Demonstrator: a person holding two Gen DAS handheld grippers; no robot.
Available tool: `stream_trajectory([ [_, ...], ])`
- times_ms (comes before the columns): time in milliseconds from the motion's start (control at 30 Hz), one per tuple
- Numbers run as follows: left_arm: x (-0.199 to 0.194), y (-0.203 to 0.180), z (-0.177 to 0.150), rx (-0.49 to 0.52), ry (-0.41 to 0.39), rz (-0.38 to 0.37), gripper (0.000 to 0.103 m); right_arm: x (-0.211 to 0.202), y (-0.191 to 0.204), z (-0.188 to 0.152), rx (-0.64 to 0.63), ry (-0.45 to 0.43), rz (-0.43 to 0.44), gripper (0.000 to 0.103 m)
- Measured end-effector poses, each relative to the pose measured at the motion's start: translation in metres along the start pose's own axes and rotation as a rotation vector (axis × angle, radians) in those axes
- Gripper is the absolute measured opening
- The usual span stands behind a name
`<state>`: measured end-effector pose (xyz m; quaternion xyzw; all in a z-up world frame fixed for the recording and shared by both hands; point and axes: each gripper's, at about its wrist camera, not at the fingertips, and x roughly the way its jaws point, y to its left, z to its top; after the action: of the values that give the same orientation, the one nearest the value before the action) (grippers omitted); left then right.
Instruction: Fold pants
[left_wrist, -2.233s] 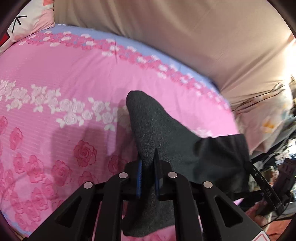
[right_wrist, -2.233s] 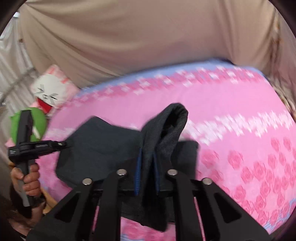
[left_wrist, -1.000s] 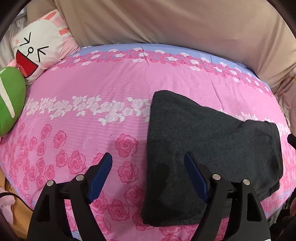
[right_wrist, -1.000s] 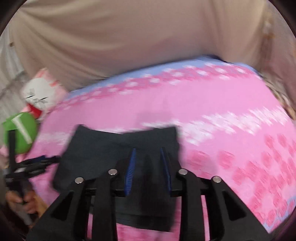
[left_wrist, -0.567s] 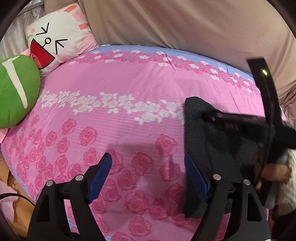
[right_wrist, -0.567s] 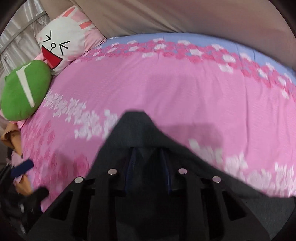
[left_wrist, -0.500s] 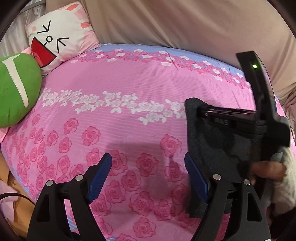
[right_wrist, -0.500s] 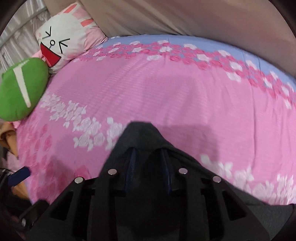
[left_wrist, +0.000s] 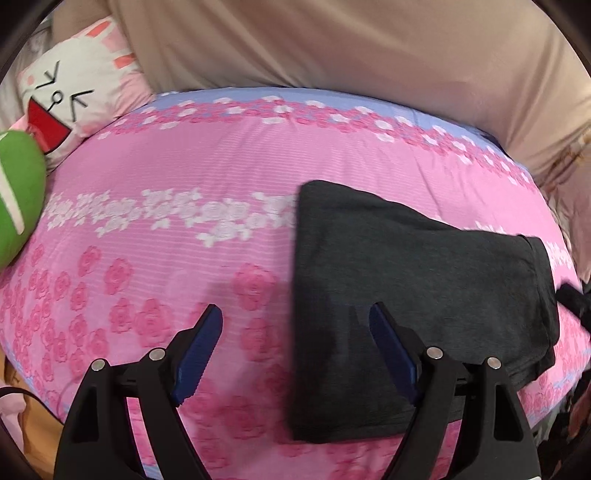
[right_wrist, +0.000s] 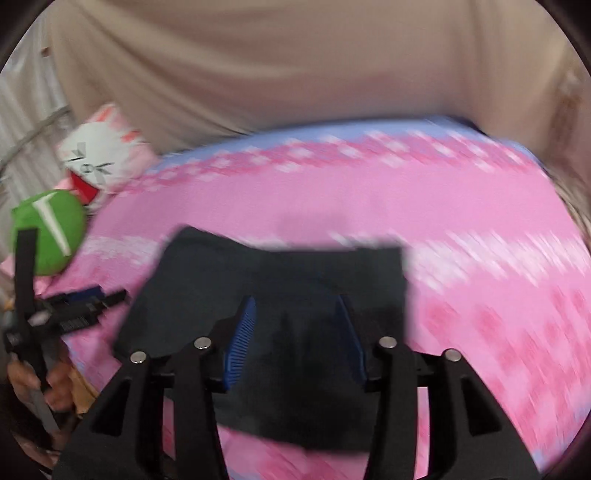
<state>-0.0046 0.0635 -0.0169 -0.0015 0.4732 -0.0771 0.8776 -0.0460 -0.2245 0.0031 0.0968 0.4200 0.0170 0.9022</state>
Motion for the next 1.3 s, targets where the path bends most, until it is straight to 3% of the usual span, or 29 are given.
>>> stream_trajectory([
  [100,0.003,-0.026,0.000,0.038,0.006,-0.010,0.079,-0.002,-0.026,-0.026,0.088,0.030,0.041,0.045],
  [200,0.002,-0.051,-0.001,0.072,0.006,-0.010,0.079,0.013,-0.032,-0.035,0.092,0.025,0.057,0.043],
  [233,0.001,-0.056,-0.002,0.084,0.002,-0.003,0.079,0.020,-0.031,-0.036,0.078,0.035,0.044,0.040],
  [267,-0.002,-0.059,-0.002,0.089,0.001,0.003,0.079,0.020,-0.029,-0.034,0.056,0.029,0.031,0.030],
  [400,-0.017,-0.056,-0.003,0.077,-0.041,0.023,0.084,-0.015,-0.020,-0.032,0.027,-0.048,0.103,0.028],
  [467,-0.012,-0.052,-0.004,0.072,-0.035,0.056,0.085,-0.012,-0.027,-0.038,0.017,-0.042,0.069,0.033],
  [567,0.000,-0.045,-0.004,0.047,0.016,0.052,0.085,0.011,-0.042,-0.053,0.035,0.031,-0.028,0.065],
  [767,0.008,0.008,-0.003,-0.192,0.102,-0.182,0.085,-0.005,-0.038,-0.044,0.058,-0.011,0.020,0.070],
  [867,0.020,0.017,-0.011,-0.208,0.143,-0.145,0.085,0.009,-0.045,-0.049,0.108,0.038,0.042,0.072],
  [933,0.028,0.015,-0.017,-0.204,0.179,-0.174,0.085,0.015,-0.048,-0.055,0.148,0.052,0.067,0.077],
  [1033,0.032,-0.001,-0.020,-0.135,0.159,-0.198,0.085,0.025,-0.051,-0.060,0.216,0.073,0.153,0.081],
  [1067,0.033,-0.005,-0.020,-0.120,0.139,-0.200,0.078,0.026,-0.050,-0.061,0.222,0.062,0.162,0.082],
  [1100,0.034,-0.008,-0.020,-0.110,0.127,-0.193,0.065,0.028,-0.050,-0.059,0.231,0.054,0.183,0.080],
  [1133,0.034,-0.009,-0.019,-0.106,0.101,-0.156,0.052,0.029,-0.050,-0.059,0.244,0.045,0.193,0.073],
  [1167,0.034,-0.007,-0.018,-0.111,0.100,-0.180,0.026,0.032,-0.050,-0.057,0.253,0.044,0.199,0.050],
  [1200,0.033,-0.002,-0.015,-0.134,0.108,-0.218,0.024,0.035,-0.049,-0.056,0.253,0.056,0.209,0.037],
  [1300,0.005,0.009,-0.009,-0.137,0.081,-0.270,0.022,0.020,-0.035,-0.050,0.216,0.035,0.228,0.034],
])
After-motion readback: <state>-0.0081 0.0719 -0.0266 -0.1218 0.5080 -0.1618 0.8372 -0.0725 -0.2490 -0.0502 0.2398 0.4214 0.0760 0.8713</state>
